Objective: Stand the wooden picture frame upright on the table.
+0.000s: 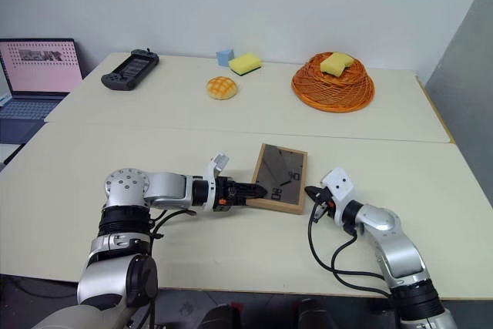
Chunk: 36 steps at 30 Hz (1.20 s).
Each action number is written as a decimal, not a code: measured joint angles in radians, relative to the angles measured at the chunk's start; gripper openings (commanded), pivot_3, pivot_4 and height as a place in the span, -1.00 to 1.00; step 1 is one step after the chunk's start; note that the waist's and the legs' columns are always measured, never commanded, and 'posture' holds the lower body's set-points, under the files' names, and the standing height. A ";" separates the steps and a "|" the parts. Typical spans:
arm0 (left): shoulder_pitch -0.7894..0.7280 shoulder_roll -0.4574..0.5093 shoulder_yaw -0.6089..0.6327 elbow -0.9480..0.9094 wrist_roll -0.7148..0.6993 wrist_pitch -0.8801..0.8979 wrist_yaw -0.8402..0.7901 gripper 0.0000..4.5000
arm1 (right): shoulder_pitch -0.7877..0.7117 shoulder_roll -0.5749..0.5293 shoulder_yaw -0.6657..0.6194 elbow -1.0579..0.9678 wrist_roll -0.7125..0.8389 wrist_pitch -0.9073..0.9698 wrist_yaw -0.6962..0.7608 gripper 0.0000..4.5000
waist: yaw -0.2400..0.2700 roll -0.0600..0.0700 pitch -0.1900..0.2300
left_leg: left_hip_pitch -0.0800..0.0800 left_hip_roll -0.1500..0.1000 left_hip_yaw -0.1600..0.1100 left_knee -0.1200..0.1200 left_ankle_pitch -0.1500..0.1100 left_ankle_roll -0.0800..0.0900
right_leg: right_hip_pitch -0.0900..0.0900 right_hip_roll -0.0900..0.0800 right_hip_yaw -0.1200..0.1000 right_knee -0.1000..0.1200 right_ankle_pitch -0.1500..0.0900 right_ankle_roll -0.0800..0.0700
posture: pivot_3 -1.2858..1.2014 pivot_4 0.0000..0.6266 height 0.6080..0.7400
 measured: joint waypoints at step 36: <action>-0.121 0.244 -0.372 -0.167 0.559 -0.697 -0.783 -0.41 | -0.012 -0.155 -0.094 -0.012 0.066 0.045 0.120 -1.00 | 0.005 0.001 0.003 | -0.002 0.000 0.001 -0.002 0.001 -0.002 | 0.000 0.000 0.000 -0.008 -0.001 -0.001 | 0.03 -0.52 1.00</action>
